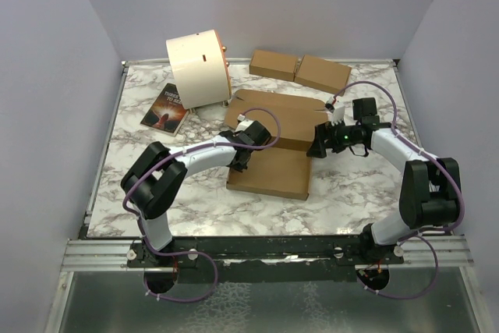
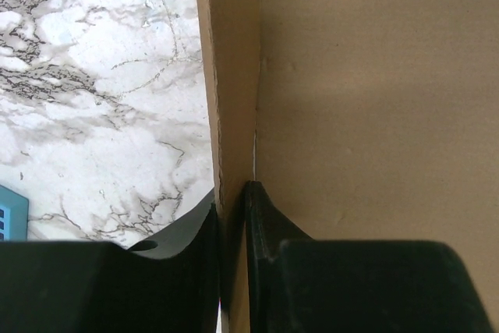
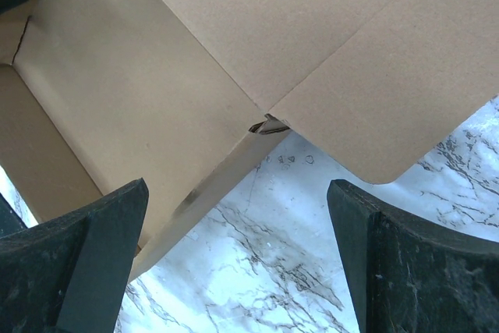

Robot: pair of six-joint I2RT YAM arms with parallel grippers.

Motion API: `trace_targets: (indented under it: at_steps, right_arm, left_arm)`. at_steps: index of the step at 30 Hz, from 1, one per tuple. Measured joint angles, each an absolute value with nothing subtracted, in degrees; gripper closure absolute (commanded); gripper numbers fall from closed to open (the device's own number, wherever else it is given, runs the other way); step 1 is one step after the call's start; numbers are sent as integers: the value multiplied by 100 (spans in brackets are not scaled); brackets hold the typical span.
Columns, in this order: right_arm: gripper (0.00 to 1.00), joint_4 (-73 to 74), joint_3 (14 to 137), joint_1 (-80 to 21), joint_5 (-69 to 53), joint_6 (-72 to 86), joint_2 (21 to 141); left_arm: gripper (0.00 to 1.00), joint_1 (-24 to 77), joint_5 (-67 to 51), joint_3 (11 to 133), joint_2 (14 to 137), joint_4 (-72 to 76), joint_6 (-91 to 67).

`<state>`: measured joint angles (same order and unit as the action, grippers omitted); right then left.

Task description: Fold the paper box

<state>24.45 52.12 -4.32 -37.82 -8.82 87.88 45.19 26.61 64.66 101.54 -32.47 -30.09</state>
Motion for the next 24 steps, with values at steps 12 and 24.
trace_targets:
  at_steps: [12, 24]
  right_arm:
    - [0, 2445, 5212, -432, -3785, -882, 8788]
    - [0, 2445, 5212, -432, -3785, -882, 8788]
  left_arm:
    - [71, 4517, 2661, 6514, 10123, -3577, -3011]
    - [59, 4517, 2650, 6766, 9931, -3647, -3011]
